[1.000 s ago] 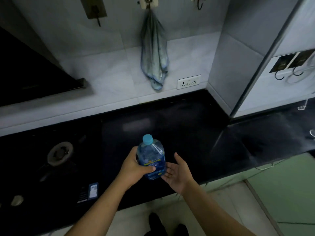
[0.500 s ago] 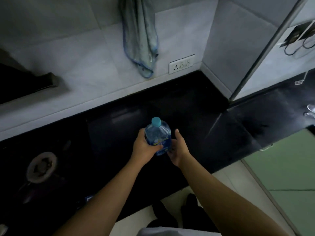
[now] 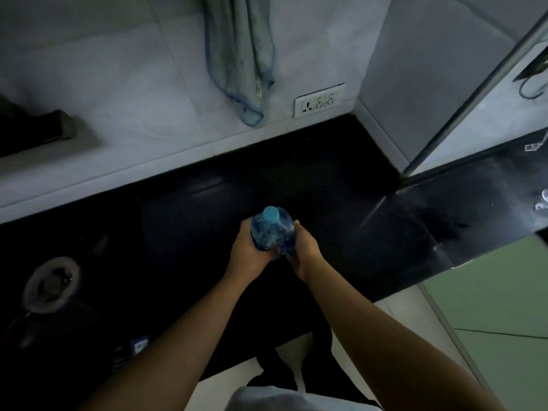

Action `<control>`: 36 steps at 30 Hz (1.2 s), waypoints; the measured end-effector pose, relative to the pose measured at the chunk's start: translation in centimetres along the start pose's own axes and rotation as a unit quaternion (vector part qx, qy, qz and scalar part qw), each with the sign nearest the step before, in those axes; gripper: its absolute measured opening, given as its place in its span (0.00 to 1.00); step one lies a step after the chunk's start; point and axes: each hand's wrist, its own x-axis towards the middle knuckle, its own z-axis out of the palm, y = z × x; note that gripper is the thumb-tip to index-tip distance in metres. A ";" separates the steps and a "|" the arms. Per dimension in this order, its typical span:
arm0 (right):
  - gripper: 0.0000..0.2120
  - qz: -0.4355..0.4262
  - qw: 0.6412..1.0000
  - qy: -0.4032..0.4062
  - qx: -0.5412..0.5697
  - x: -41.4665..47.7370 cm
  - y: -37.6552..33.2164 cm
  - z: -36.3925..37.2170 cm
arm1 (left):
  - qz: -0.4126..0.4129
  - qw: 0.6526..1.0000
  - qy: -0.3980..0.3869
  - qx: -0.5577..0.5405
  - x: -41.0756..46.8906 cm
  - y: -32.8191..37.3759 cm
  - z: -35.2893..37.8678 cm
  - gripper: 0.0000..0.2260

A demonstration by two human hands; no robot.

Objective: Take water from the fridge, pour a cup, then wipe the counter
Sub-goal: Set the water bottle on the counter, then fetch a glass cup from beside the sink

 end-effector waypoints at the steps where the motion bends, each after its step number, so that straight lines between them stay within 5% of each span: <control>1: 0.16 0.004 1.000 0.003 -0.003 0.0 -0.1 -0.1 | 0.001 1.000 -0.003 0.005 -0.2 0.1 0.0 0.36; 8: 0.18 0.015 0.993 0.030 -0.116 -1.3 0.0 -0.4 | -0.035 0.998 -0.003 0.051 -1.1 0.3 0.2 0.20; 13: 0.19 -0.030 0.965 0.045 -0.257 -3.4 -0.6 -1.7 | -0.114 0.978 -0.070 0.162 -3.5 -1.3 0.7 0.29; 15: 0.18 -0.104 0.899 0.059 -0.420 -4.2 -0.4 -3.0 | -0.114 0.964 -0.113 0.214 -4.5 -1.7 1.1 0.29; 19: 0.19 -0.215 0.660 0.107 -0.712 -6.6 0.6 -6.9 | -0.031 0.928 -0.161 0.334 -5.7 0.1 2.4 0.23; 21: 0.21 -0.209 0.601 0.133 -0.760 -7.6 0.8 -8.7 | 0.034 0.913 -0.155 0.377 -6.0 1.6 3.2 0.20; 26: 0.21 -0.188 0.585 0.183 -0.768 -11.1 0.0 -13.3 | 0.129 0.883 -0.158 0.423 -7.0 5.9 6.3 0.18; 36: 0.14 -0.231 0.658 0.250 -0.672 -17.8 -4.6 -25.9 | 0.242 0.832 -0.156 0.474 -10.1 13.8 17.2 0.17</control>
